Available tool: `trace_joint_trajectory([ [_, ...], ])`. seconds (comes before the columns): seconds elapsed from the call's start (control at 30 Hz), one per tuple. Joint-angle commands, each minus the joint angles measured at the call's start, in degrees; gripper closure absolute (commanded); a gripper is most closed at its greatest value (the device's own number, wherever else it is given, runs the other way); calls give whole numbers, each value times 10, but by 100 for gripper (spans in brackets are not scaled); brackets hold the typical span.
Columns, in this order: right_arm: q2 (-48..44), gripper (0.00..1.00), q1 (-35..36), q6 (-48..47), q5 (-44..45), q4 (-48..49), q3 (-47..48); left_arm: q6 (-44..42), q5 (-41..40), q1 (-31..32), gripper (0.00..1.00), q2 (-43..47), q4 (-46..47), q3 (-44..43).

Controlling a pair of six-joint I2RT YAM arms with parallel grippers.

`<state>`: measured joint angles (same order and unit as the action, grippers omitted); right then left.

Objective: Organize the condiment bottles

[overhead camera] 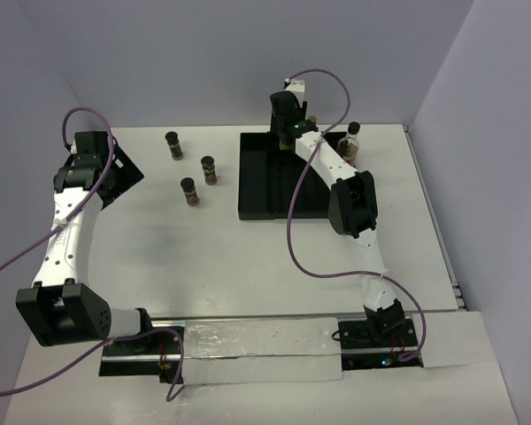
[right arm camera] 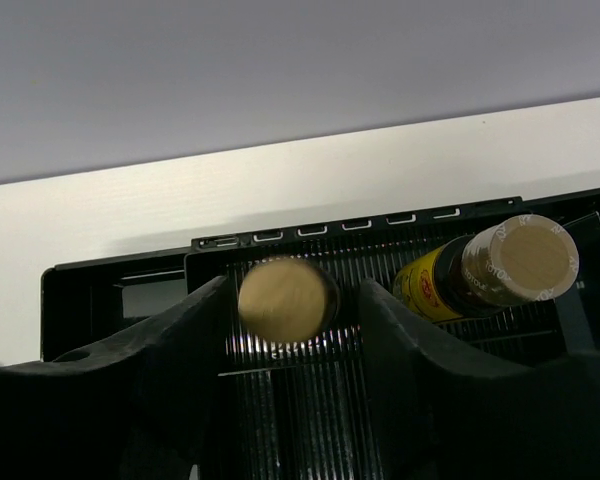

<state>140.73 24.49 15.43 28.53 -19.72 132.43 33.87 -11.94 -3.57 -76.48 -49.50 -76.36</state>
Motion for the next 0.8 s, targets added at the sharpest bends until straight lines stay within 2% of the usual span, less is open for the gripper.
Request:
trace_joint_trajectory([
  [0.0,-2,28,-1,0,0,17,30,2,0,-3,7,12,6,-10],
  [0.27,-23,11,0,0,-6,12,42,0,3,-3,7,20,1,-12],
  [0.43,-82,11,3,0,-44,7,26,-4,-24,-1,7,-2,-13,-19],
  [0.57,-139,9,10,0,-62,-3,-7,-13,-9,5,7,-12,-5,-35],
  [0.7,-189,7,15,0,-114,-50,-9,-15,-25,17,7,-56,-26,-91],
  [0.77,-214,7,23,0,-141,-85,-9,-12,-36,44,7,-78,-29,-119],
])
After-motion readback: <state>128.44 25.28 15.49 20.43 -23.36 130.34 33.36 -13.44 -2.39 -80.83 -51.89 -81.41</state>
